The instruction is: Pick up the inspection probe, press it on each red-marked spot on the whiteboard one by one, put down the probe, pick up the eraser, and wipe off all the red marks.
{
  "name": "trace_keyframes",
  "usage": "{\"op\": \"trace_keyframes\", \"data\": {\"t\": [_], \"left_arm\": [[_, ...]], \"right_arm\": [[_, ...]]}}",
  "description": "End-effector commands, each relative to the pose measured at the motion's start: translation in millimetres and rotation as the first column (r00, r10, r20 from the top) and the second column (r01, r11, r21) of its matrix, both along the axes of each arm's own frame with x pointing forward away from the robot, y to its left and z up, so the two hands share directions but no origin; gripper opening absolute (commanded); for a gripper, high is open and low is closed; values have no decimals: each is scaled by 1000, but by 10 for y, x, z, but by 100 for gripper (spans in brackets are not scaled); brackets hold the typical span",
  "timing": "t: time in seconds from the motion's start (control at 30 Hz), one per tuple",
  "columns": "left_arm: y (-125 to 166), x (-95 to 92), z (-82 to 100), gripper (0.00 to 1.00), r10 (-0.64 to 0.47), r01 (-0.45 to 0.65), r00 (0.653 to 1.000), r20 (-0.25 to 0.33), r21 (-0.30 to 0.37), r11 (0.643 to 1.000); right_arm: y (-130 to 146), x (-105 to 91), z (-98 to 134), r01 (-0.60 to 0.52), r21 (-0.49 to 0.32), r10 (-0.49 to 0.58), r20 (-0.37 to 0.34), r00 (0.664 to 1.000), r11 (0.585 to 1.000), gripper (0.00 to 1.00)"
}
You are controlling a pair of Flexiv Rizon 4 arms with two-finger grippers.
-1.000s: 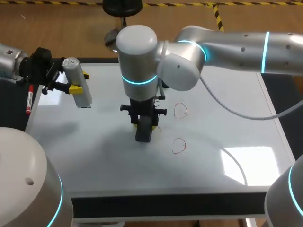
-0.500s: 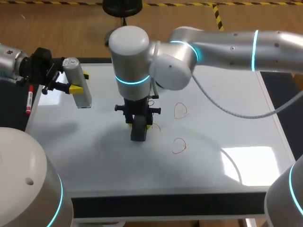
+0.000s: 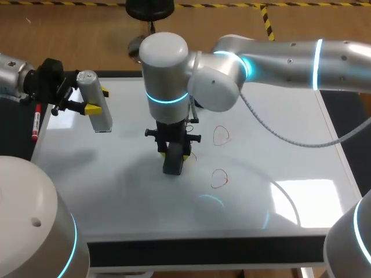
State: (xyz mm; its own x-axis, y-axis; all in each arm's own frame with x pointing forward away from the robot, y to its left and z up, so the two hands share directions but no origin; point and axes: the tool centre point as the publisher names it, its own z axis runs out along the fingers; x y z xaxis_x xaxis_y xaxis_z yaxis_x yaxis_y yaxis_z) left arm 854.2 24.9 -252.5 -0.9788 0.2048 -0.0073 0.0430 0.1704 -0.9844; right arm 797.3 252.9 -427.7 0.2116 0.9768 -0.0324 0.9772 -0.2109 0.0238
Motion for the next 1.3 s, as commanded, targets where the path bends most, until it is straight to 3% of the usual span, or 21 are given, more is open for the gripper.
{"op": "trace_keyframes", "data": {"t": [0.03, 0.63, 1.3], "left_arm": [[5, 6, 10, 0, -2, 2, 1000, 0, 0, 1000], [5, 6, 10, 0, -2, 2, 1000, 0, 0, 1000], [5, 6, 10, 0, -2, 2, 1000, 0, 0, 1000]], "right_arm": [[-156, -68, -204, 15, 17, -15, 2, 1000, 1000, 0], [-394, -91, -395, 70, 44, -67, -66, 996, 997, 0], [-609, -308, -527, 156, 48, -149, -125, 981, 987, 0]]}}
